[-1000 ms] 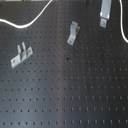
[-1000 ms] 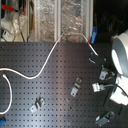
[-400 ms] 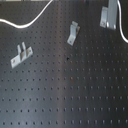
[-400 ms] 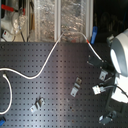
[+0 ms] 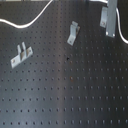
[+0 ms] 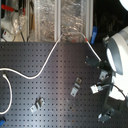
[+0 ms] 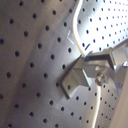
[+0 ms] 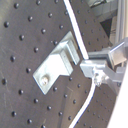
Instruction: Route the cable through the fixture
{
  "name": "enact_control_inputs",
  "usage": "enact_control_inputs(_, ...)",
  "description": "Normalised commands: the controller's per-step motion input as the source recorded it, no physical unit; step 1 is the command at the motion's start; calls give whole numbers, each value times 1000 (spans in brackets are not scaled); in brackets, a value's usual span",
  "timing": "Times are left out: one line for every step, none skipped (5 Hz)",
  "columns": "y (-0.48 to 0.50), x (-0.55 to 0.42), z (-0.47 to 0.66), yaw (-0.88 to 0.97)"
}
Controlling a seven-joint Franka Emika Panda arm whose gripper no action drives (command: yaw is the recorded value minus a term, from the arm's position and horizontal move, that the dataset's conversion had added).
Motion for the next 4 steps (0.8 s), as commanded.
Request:
enact_control_inputs(-583,-174,-6,160)
enact_control_inputs(-427,-298,-123,280)
enact_control_inputs(-43,-214,-350,286)
enact_control_inputs(183,-393,-73,129)
